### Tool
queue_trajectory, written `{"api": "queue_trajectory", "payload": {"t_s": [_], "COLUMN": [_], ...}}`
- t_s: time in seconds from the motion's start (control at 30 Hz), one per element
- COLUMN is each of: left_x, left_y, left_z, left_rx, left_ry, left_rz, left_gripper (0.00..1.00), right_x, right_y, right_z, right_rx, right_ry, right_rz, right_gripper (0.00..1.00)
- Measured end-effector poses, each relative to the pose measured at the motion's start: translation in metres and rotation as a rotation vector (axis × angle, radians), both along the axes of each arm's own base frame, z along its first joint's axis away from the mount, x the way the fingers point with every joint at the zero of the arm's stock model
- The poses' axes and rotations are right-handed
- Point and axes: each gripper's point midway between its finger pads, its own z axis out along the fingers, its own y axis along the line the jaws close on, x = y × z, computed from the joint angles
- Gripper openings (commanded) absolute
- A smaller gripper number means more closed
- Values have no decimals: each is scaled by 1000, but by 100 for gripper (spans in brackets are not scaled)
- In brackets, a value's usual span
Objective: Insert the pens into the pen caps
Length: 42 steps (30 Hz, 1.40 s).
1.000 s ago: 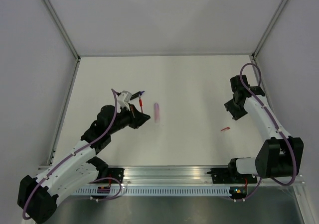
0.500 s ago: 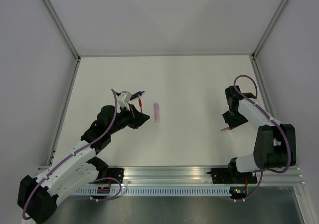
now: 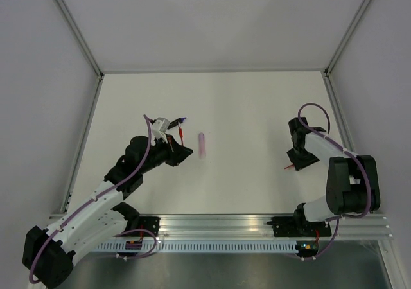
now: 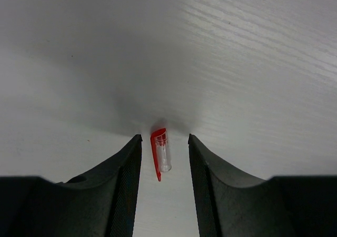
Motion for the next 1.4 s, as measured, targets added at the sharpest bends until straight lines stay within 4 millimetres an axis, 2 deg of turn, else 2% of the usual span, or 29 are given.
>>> {"api": "queue_trajectory", "payload": {"t_s": [0.2,0.33,0.5,0.63,0.8,0.93,1.2,1.4], "left_x": [0,1,2,3,3,3,2,2], "left_y": [0,1,3,3,3,3,2,-3], "left_z": [0,-1,-2,-2,-2,-2,-2,-7], "left_rx": [1,3,9,10,10,10,6,6], "left_ry": [0,1,3,2,2,2,-1,12], "left_rz": [2,7,21,24,24,25,18,-7], "left_gripper": [2,2,2,2,2,2,2,2], "right_x": [1,6,9,12,19,26,51,80], "right_y": [-2,-1,-1,-1,0,0,7,36], "right_z": [-6,-6,-7,-8,-8,-7,-7,-5], "right_rx": [0,4,6,8,9,3,27,127], "right_ry": [-16,-36,-46,-52,-67,-69,-106,-216], "right_rz": [-10,-11,-10,2,36,79,257,528], "right_gripper": [41,33,31,19,11,0,0,0]}}
